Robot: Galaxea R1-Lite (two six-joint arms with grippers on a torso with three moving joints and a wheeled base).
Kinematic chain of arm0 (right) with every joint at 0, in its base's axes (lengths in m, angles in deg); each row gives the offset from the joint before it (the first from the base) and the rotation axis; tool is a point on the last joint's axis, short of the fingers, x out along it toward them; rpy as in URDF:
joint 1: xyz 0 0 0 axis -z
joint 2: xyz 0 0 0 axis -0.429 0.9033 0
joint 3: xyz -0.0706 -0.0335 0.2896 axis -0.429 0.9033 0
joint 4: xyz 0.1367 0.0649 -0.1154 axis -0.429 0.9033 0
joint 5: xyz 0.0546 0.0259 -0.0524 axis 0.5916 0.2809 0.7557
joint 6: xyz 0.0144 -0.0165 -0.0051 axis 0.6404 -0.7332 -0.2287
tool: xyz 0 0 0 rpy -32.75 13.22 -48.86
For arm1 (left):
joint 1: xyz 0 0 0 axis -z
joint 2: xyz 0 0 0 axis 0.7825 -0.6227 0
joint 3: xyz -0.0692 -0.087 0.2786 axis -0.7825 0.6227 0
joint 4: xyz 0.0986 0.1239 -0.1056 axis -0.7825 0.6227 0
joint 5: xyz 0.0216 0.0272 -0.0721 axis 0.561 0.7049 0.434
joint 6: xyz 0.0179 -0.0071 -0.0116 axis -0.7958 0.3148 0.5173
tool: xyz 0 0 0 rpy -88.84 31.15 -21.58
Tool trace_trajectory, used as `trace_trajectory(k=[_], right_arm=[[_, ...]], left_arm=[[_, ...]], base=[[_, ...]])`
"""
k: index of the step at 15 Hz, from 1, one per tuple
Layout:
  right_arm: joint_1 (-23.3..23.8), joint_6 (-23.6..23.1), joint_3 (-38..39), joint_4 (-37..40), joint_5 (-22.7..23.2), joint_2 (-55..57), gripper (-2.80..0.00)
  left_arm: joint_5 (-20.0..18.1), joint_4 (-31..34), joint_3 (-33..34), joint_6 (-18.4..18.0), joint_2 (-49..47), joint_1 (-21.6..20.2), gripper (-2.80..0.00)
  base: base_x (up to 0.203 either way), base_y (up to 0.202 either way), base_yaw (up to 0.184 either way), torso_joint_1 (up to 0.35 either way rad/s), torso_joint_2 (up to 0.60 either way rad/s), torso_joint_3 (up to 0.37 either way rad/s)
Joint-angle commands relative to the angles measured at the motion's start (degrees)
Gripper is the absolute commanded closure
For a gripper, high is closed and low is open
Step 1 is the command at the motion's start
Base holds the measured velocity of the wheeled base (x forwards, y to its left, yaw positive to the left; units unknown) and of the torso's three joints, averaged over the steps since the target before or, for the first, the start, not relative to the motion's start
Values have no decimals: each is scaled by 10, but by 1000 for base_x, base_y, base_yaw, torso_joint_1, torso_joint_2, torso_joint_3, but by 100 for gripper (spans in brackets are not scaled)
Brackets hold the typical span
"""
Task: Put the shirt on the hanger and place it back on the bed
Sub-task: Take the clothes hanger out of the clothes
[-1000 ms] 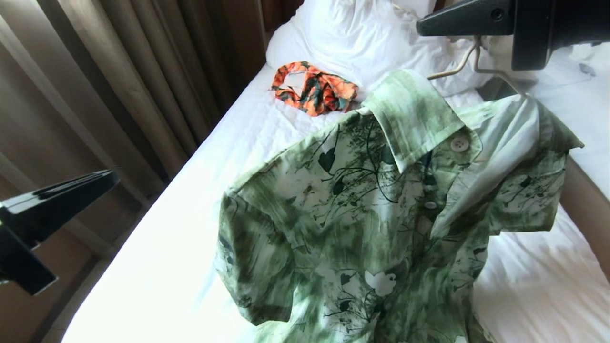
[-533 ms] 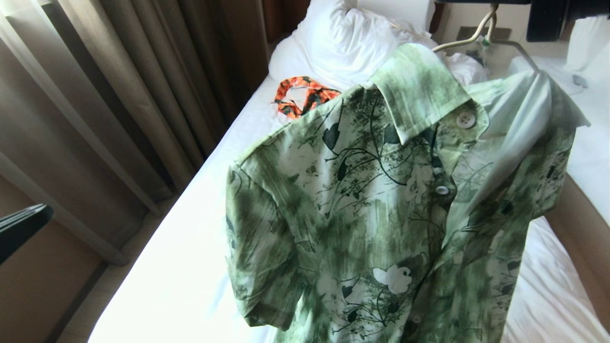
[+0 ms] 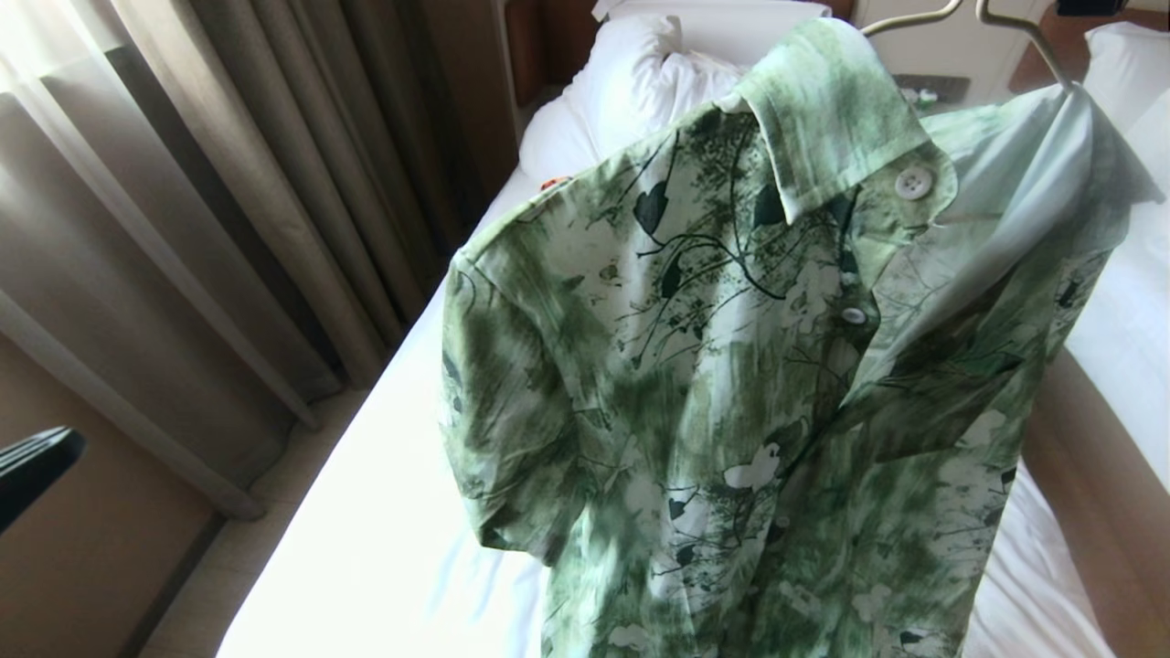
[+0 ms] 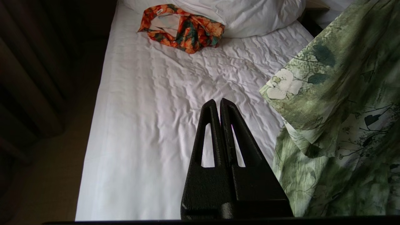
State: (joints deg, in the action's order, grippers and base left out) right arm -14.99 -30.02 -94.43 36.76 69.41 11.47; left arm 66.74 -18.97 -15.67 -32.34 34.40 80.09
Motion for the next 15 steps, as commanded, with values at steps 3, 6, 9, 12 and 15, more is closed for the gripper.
trace_trajectory(k=[3,6,9,12,15], right_arm=[[1,-10,-1,1,1,-8,0],[2,-10,4,1,1,-9,0],[4,-10,5,1,1,-9,0],[18,-6,9,2,2,-8,0],[22,5,10,1,2,-6,0]], left_arm=[[0,-1,-1,-1,-1,0,0],[-5,-1,-1,-1,-1,1,0],[-7,-1,-3,-1,-1,1,0],[-8,0,-16,-1,-17,6,0],[-16,-1,-38,-1,-57,7,0]], base=[[0,0,0,229,-582,-352],[0,0,0,159,-405,-240],[0,0,0,132,-327,-181],[0,0,0,18,-35,-20],[0,0,0,0,0,0]])
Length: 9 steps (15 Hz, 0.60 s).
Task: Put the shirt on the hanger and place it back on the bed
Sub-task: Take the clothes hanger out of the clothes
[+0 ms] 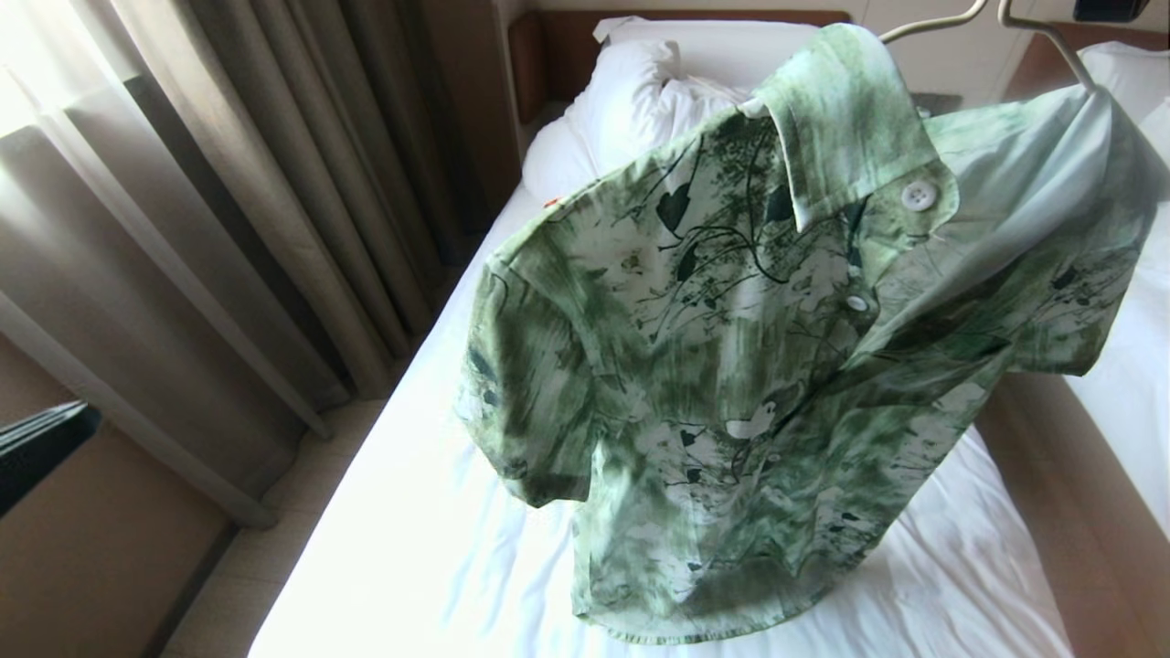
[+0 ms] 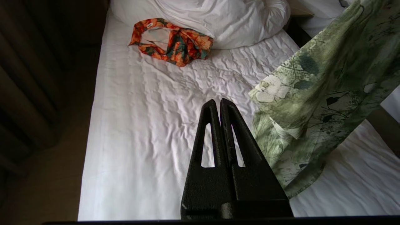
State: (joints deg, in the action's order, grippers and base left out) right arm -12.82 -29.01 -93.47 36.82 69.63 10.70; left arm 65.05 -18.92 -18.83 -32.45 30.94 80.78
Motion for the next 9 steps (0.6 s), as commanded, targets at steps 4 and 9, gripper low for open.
trace_trajectory(k=[4,9], right_arm=[[15,11,-3,1,3,11,0],[32,11,-4,2,5,17,0]], left_arm=[[-43,-6,-46,3,-107,7,0],[-79,-78,-84,28,-246,36,0]], base=[[0,0,0,0,0,0],[0,0,0,0,0,0]])
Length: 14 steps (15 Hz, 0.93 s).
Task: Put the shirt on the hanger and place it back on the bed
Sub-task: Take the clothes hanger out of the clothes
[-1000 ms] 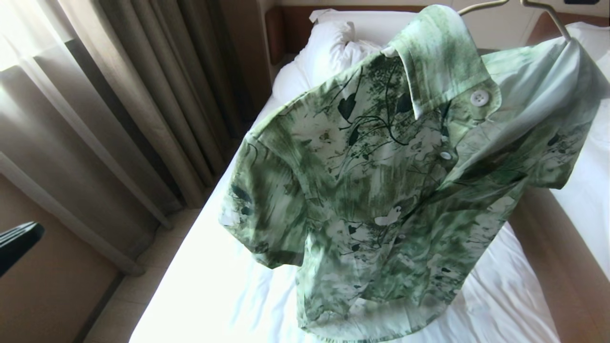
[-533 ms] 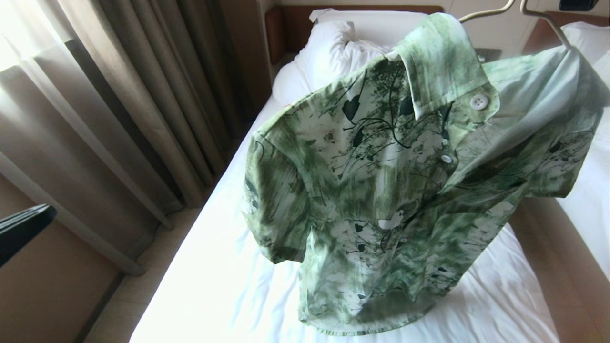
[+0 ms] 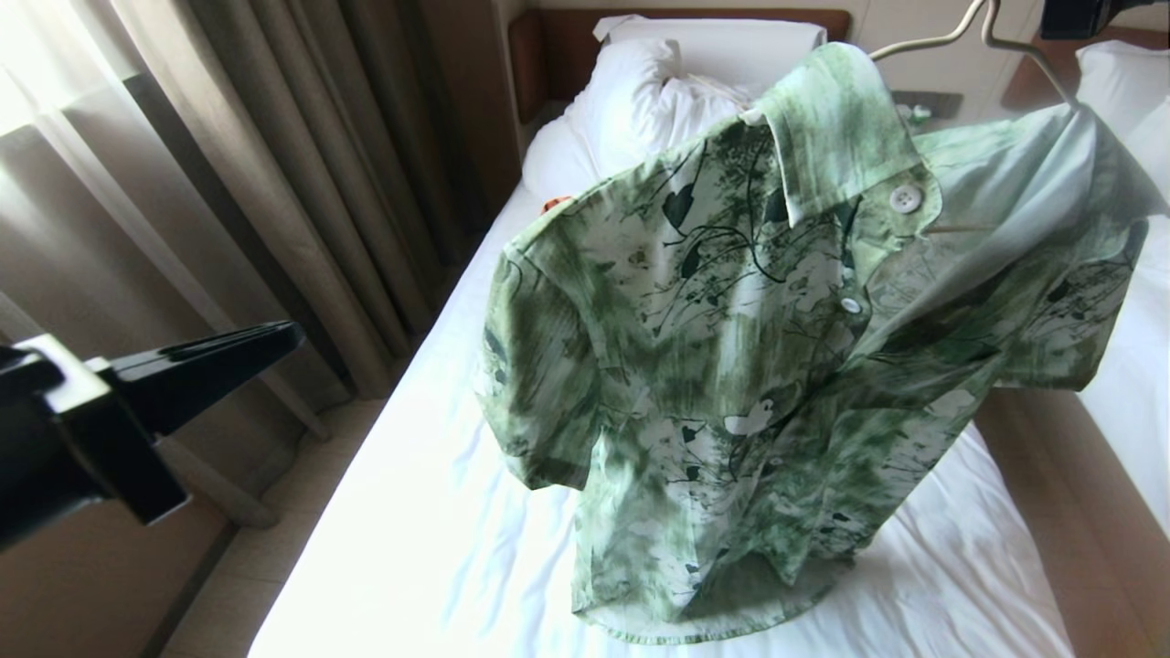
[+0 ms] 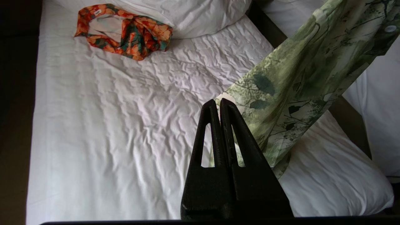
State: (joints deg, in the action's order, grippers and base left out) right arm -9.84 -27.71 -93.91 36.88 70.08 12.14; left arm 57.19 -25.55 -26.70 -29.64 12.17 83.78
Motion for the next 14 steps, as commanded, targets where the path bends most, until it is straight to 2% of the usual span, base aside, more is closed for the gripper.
trace_trajectory(k=[1,2,5,6,8,12,14], right_arm=[[7,-1,0,1,0,4,0],[16,-1,1,1,0,7,0],[51,-1,-1,0,7,16,0],[63,-1,0,1,24,18,0],[76,-1,0,0,46,20,0],[83,-1,1,0,57,24,0],[90,-1,0,0,66,25,0]], left_arm=[[-15,-36,-8,1,-87,11,0],[-35,-60,-10,1,-116,13,-280],[-90,-127,-8,1,-180,11,-280],[-99,-138,-9,0,-199,10,-280],[-104,-178,-14,0,-247,10,-280],[-107,-299,-31,-7,-349,9,-280],[-108,-311,-41,-7,-356,13,-280]], base=[[0,0,0,0,0,0],[0,0,0,0,0,0],[0,0,0,0,0,0],[0,0,0,0,0,0],[0,0,0,0,0,0],[0,0,0,0,0,0],[0,0,0,0,0,0]])
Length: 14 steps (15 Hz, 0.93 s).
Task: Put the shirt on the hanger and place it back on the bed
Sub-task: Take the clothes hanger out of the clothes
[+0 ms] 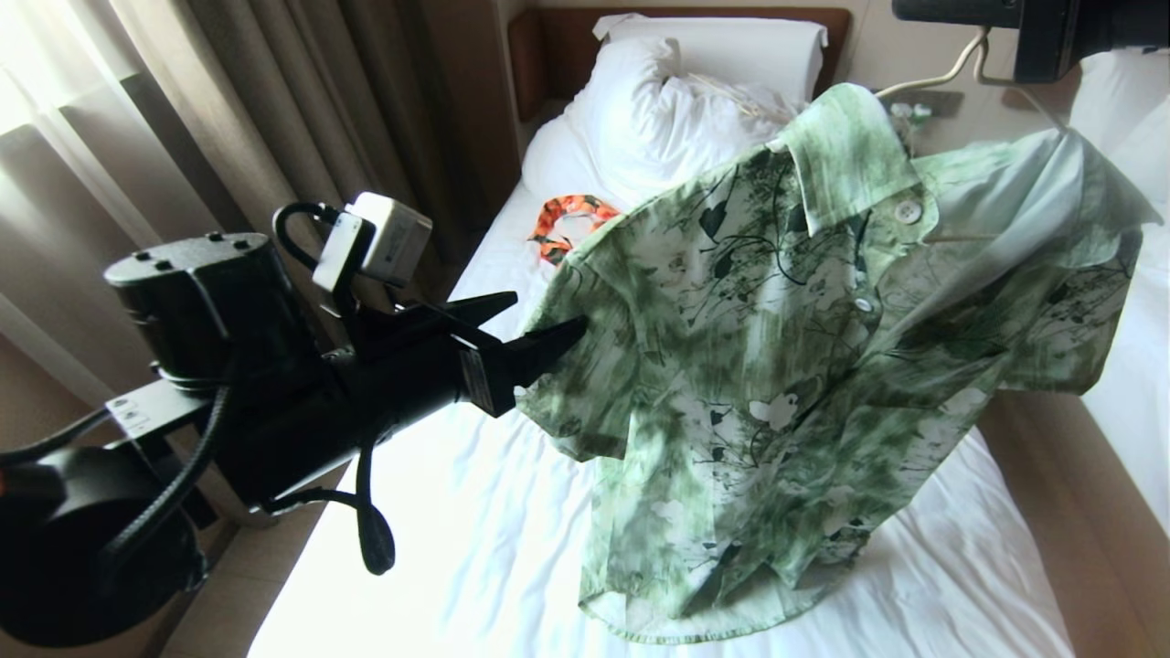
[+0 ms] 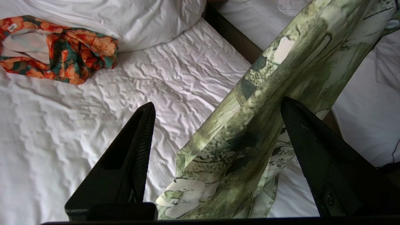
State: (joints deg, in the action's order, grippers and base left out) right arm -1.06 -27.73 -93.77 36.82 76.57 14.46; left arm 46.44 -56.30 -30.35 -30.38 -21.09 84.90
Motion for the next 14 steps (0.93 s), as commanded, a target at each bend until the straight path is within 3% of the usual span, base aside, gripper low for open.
trace_trajectory(k=[1,3,4,11,14], right_arm=[[2,-1,-1,1,1,2,0],[2,-1,-1,1,1,3,0],[2,-1,-1,1,2,3,0],[2,-5,-3,0,0,6,0],[2,-5,-4,-1,-1,6,0]], left_arm=[[-1,-4,-8,0,-24,4,-280],[-1,-5,-23,1,-39,15,-280],[1,-6,-30,1,-47,23,0],[6,-20,-23,2,-38,21,0],[29,-19,1,4,-24,16,0]], base=[[0,0,0,0,0,0],[0,0,0,0,0,0],[0,0,0,0,0,0],[0,0,0,0,0,0],[0,0,0,0,0,0]])
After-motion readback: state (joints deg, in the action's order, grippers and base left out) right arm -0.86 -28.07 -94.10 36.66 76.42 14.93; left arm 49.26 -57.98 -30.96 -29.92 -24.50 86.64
